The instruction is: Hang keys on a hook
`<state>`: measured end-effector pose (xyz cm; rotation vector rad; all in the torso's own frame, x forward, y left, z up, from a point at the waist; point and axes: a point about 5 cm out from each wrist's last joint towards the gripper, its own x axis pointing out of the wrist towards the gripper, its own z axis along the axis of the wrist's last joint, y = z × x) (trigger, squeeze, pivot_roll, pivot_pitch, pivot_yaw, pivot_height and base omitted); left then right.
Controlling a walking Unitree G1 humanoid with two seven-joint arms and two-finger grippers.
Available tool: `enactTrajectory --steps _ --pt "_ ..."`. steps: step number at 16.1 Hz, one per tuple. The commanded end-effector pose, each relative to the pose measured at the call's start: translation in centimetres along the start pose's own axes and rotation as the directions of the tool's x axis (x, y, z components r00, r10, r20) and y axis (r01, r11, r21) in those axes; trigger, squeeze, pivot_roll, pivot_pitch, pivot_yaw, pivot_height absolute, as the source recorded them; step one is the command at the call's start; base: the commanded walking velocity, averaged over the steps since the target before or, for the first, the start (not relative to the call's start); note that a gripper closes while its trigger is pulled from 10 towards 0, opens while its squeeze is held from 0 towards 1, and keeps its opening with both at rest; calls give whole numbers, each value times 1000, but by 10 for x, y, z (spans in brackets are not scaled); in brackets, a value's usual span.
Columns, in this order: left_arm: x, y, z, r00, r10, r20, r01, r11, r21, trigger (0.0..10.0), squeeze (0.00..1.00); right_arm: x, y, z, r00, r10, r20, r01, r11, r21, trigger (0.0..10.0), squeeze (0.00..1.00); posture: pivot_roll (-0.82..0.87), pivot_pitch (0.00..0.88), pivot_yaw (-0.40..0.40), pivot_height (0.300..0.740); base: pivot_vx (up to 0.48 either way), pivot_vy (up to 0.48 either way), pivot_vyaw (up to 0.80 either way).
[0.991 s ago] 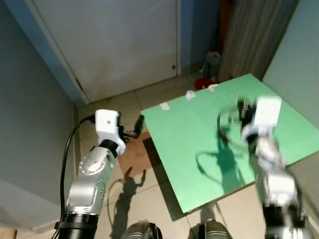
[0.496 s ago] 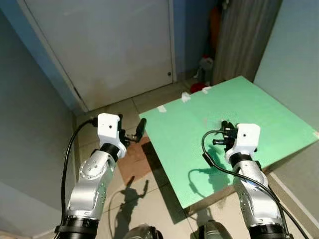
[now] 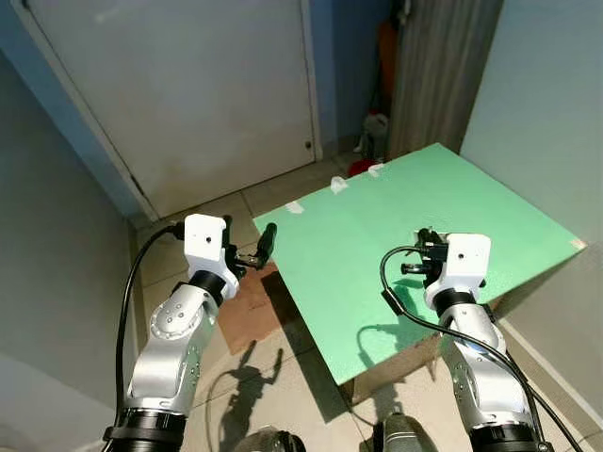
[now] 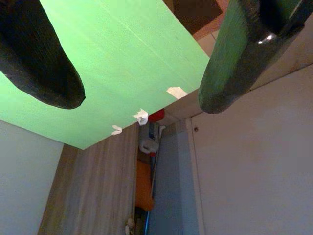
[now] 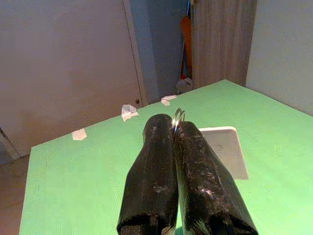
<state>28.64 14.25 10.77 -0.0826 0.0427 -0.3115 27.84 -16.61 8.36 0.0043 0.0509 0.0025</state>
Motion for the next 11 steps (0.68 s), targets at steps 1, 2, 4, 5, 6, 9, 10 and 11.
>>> enactTrajectory --steps 1,2,4,5,6,9,10,11 --pt "-1 4 -2 1000 9 -12 -9 1000 16 10000 0 2 4 6 1000 10 29 -10 1000 6 0 0 -216 10 160 720 0 0 0" --pt "-1 4 -2 1000 9 -12 -9 1000 16 10000 0 2 4 6 1000 10 29 -10 1000 6 0 0 -216 10 160 720 0 0 0" --pt "-1 4 -2 1000 9 -12 -9 1000 16 10000 0 2 4 6 1000 10 29 -10 1000 6 0 0 -216 10 160 720 0 0 0" --pt "-1 4 -2 1000 9 -12 -9 1000 16 10000 0 2 4 6 1000 10 29 -10 1000 6 0 0 -216 10 160 720 0 0 0" --pt "-2 3 -3 1000 2 -13 -2 1000 21 10000 0 2 4 5 999 8 32 -8 1000 4 0 0 -220 13 164 720 0 0 0" --pt "-6 -10 -13 1000 -15 -18 16 999 41 10000 0 7 14 -3 995 104 3 -104 995 -7 0 0 -198 7 143 720 0 0 0" --pt "-8 -7 -15 999 -8 -31 10 997 71 10000 0 4 15 -5 994 109 -2 -109 994 -5 0 0 -199 13 146 720 0 0 0" --pt "-8 -6 -16 999 -6 -33 9 997 77 10000 0 4 15 -5 994 109 -4 -109 994 -5 0 0 -200 14 145 720 0 0 0"
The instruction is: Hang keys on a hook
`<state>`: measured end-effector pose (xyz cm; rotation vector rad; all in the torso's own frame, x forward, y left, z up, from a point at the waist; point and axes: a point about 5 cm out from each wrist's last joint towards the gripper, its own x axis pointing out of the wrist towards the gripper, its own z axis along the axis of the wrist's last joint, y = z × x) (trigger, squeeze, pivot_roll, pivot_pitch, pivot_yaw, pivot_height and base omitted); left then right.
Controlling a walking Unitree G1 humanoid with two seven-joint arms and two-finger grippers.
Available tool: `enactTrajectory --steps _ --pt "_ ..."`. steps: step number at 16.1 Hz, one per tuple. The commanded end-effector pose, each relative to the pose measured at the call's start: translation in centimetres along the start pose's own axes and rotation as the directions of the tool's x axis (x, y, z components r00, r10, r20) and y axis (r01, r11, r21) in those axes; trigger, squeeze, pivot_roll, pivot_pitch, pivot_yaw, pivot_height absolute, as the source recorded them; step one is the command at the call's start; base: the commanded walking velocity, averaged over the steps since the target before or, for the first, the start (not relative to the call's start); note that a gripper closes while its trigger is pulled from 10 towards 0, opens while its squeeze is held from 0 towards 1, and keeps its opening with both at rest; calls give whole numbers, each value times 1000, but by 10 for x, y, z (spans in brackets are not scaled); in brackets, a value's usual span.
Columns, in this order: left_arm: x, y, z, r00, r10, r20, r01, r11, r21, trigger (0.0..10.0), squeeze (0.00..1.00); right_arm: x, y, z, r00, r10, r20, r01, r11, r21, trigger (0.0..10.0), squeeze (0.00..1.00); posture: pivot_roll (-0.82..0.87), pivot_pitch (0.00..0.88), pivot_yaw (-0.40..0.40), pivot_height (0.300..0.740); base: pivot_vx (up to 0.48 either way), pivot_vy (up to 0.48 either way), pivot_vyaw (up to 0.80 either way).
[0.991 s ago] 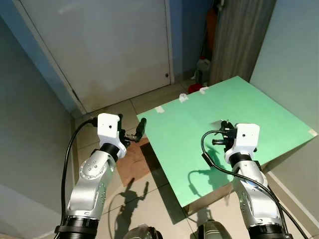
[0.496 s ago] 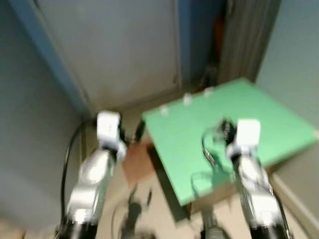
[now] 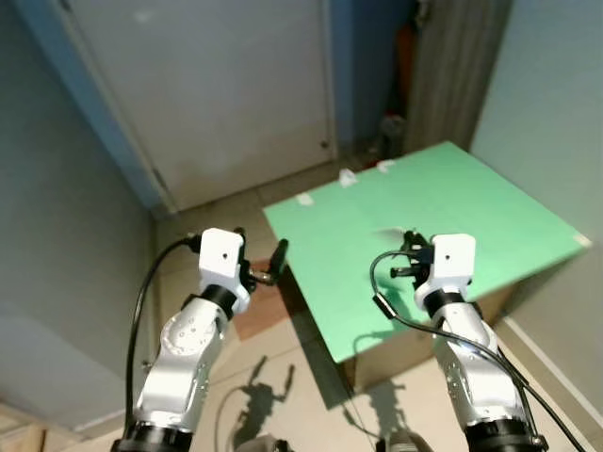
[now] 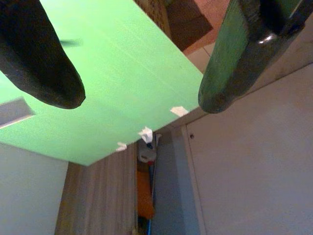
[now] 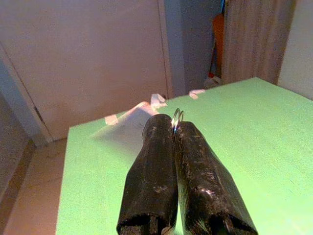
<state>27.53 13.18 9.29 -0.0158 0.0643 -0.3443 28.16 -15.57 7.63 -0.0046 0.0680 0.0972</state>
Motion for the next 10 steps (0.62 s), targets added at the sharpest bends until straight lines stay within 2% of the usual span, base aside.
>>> enactTrajectory --steps 1,8,9,10 --pt "-1 8 0 1000 24 -3 -23 999 40 10000 0 0 5 1 1000 18 9 -18 1000 5 0 0 -199 17 145 720 0 0 0" --pt "1 2 -2 1000 0 -4 0 998 67 10000 0 1 8 -1 998 55 3 -55 998 -21 0 0 -202 16 144 720 0 0 0" --pt "1 1 -2 1000 -4 -5 5 996 84 10000 0 1 9 -1 998 57 -2 -57 998 -24 0 0 -202 16 144 720 0 0 -675" --pt "2 1 -2 1000 -2 -5 3 997 78 10000 0 2 8 -2 998 58 -10 -58 998 -31 0 0 -207 14 145 720 0 -480 -800"
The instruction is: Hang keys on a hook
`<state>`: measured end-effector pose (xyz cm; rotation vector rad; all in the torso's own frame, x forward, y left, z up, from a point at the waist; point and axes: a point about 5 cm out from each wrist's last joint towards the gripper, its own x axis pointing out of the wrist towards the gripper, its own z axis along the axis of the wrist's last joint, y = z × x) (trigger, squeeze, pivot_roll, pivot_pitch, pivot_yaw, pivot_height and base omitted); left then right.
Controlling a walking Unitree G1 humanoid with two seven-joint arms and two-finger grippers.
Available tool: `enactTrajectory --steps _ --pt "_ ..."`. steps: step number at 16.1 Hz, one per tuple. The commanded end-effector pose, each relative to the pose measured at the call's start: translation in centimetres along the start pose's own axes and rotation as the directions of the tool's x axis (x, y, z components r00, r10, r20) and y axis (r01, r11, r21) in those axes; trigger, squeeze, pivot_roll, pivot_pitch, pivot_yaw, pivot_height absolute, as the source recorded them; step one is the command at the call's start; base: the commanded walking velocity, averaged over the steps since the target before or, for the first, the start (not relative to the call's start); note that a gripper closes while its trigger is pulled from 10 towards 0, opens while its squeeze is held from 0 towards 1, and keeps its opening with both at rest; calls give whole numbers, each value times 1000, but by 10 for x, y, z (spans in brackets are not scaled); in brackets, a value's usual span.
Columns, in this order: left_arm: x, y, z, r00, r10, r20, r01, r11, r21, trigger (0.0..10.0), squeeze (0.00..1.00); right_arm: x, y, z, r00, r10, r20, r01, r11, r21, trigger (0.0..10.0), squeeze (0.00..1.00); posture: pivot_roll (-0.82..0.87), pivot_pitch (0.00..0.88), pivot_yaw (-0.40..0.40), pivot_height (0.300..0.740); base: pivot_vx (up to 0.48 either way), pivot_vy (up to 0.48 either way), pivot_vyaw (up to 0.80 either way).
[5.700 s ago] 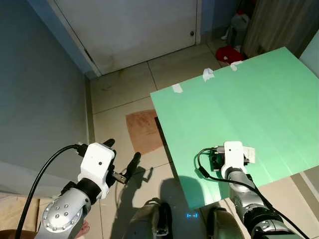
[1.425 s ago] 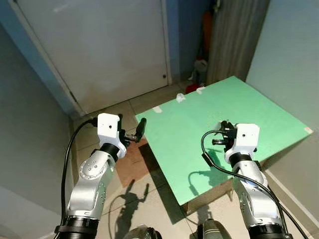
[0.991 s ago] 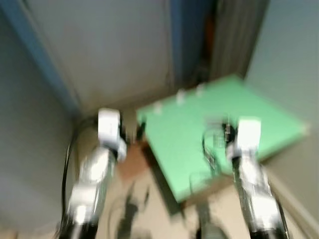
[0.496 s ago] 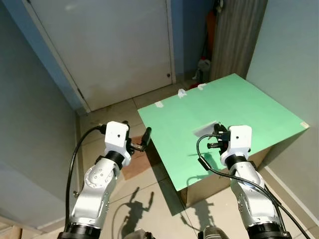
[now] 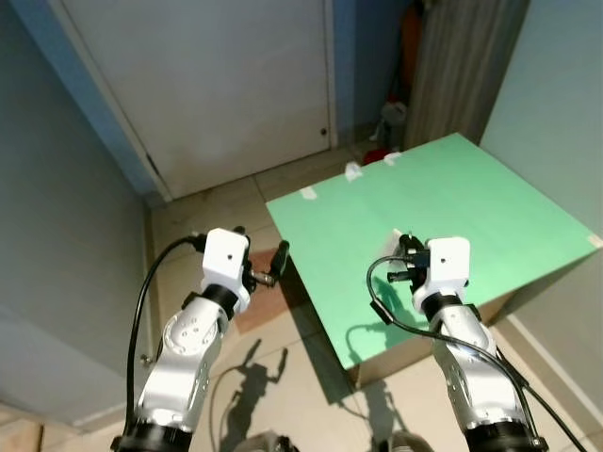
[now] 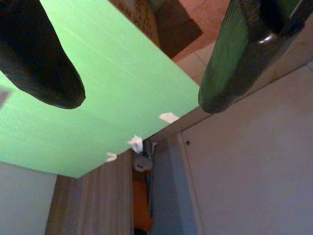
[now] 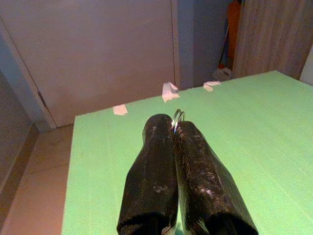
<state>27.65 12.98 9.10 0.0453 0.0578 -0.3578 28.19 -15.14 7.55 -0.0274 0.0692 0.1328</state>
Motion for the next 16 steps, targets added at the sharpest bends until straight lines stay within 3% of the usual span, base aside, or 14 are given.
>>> enactTrajectory --steps 1,5,9,16 --pt "1 2 0 1000 6 0 -6 1000 19 10000 0 1 4 -1 1000 22 -10 -22 1000 -5 0 0 -207 13 145 720 0 -480 -800" --pt "1 0 0 1000 -7 1 7 1000 16 10000 0 1 4 -4 999 27 -26 -28 999 -23 0 0 -210 15 145 720 0 -427 -800" --pt "2 -1 -1 1000 0 -1 0 1000 1 10000 0 -1 4 -7 999 30 -40 -31 999 -24 0 0 -214 19 145 720 0 0 0" --pt "4 -1 -3 1000 -18 -12 19 999 34 10000 0 -2 2 -7 999 30 -45 -31 999 -34 0 0 -219 22 141 720 0 0 -795"
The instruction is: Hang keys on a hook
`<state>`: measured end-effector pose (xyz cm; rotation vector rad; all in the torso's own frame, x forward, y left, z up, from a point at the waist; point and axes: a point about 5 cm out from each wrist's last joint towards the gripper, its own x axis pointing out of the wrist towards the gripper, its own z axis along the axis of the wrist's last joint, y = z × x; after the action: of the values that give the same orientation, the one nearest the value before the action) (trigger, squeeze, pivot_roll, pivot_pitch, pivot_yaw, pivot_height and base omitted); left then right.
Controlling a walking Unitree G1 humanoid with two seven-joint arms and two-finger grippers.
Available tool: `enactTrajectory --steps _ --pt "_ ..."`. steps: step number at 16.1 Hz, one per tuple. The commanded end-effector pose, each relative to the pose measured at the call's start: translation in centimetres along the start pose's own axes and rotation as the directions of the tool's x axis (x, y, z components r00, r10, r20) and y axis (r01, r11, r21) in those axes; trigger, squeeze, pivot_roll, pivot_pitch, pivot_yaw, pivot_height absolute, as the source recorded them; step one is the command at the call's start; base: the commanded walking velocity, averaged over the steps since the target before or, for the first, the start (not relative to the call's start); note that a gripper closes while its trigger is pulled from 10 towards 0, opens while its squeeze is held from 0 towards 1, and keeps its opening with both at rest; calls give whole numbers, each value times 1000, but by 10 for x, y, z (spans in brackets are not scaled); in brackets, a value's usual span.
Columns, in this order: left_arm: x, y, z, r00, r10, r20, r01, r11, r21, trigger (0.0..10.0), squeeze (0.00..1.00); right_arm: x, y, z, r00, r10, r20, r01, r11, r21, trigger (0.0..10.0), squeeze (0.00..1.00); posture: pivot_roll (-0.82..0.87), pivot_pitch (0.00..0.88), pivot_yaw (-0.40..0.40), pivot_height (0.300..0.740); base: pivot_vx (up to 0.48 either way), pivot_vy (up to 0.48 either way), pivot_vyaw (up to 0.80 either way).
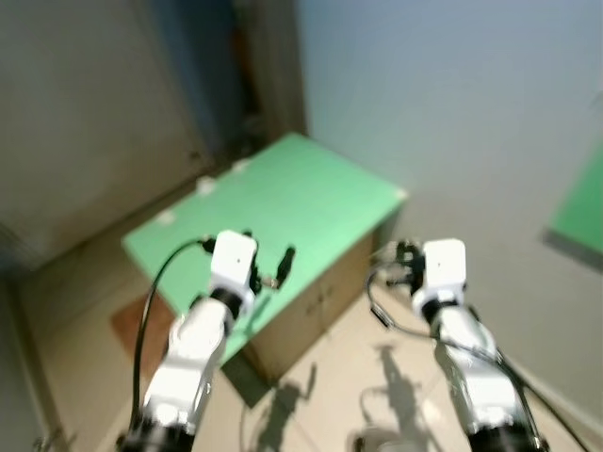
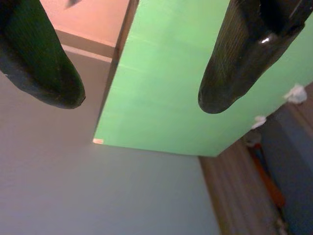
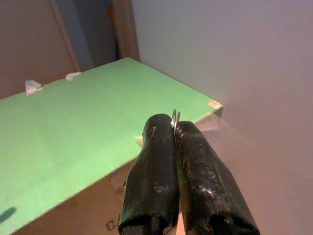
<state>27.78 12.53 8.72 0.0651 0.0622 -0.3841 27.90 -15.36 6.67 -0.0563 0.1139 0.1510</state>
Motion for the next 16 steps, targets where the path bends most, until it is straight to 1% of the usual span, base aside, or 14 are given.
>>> enactTrajectory --steps 1,6,11,15,16 --pt "1 5 0 1000 8 -8 -8 1000 12 10000 0 0 2 2 1000 8 1 -8 1000 -13 0 0 -219 22 142 720 0 0 -788" --pt "6 5 3 1000 -18 -3 18 999 37 10000 0 2 3 1 1000 1 1 -1 1000 -17 0 0 -226 19 148 720 0 0 -783" --pt "9 7 3 1000 -21 -4 21 999 44 10000 0 0 1 -2 1000 -5 -6 5 1000 -19 0 0 -230 16 151 720 0 0 -781" --pt "8 6 2 1000 -25 -5 25 998 52 10000 0 1 1 -1 1000 -5 1 5 1000 -28 0 0 -227 10 149 720 0 0 -772" --pt "8 7 2 1000 -26 -8 26 998 57 10000 0 2 -1 2 1000 -22 20 22 999 -37 0 0 -226 7 149 720 0 0 0"
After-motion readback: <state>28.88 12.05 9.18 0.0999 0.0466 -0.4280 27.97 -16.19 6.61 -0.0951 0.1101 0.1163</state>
